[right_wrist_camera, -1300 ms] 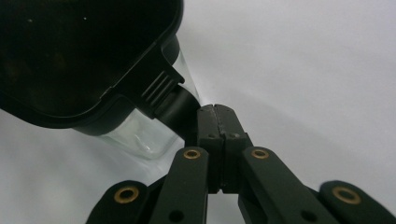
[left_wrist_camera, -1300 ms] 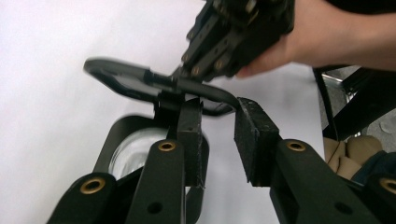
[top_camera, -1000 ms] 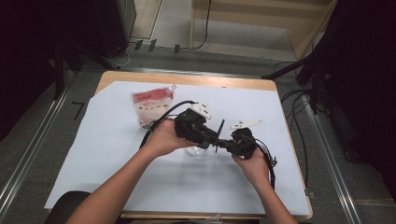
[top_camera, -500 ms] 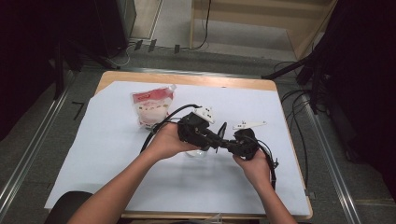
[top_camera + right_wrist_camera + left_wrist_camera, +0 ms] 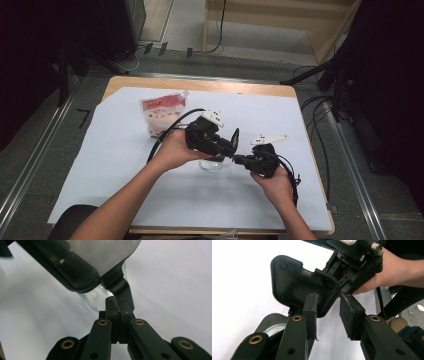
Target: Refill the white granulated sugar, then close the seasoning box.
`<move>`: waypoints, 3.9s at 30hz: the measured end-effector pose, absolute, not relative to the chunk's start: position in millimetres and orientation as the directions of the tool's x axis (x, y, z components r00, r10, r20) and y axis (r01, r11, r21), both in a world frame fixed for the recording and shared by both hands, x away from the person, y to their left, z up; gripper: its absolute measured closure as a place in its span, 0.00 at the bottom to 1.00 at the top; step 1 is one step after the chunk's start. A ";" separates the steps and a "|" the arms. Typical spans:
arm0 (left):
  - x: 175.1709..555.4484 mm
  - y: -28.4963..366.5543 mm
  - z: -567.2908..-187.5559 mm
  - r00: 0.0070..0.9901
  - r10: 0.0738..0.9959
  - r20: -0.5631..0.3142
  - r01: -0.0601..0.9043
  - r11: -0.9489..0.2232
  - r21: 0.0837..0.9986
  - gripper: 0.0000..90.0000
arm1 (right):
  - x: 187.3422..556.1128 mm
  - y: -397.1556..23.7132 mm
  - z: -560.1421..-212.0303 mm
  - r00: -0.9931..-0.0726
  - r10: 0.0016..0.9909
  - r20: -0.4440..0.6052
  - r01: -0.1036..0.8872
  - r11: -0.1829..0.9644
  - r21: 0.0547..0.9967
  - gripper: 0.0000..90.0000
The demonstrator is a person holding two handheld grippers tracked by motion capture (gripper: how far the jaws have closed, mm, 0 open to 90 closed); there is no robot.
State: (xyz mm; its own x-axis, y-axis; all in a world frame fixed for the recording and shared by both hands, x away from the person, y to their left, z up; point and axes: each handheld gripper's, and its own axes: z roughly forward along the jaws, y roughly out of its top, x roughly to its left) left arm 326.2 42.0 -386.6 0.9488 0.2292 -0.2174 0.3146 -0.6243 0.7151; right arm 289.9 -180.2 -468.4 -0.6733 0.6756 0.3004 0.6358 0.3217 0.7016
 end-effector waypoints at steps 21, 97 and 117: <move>336.8 113.0 -386.0 0.885 0.405 -0.229 0.434 -0.545 0.717 0.61 | 306.1 -179.6 -479.4 -0.661 0.695 0.282 0.645 0.335 0.687 0.99; 374.5 255.3 -402.6 0.660 0.720 -0.215 0.623 -0.365 0.692 0.48 | 253.6 -150.6 -459.6 -0.783 0.544 0.303 0.549 0.376 0.746 0.58; 394.7 229.5 -417.0 0.680 0.709 -0.186 0.608 -0.404 0.683 0.55 | 248.8 -113.7 -453.7 -0.828 0.494 0.267 0.488 0.399 0.776 0.54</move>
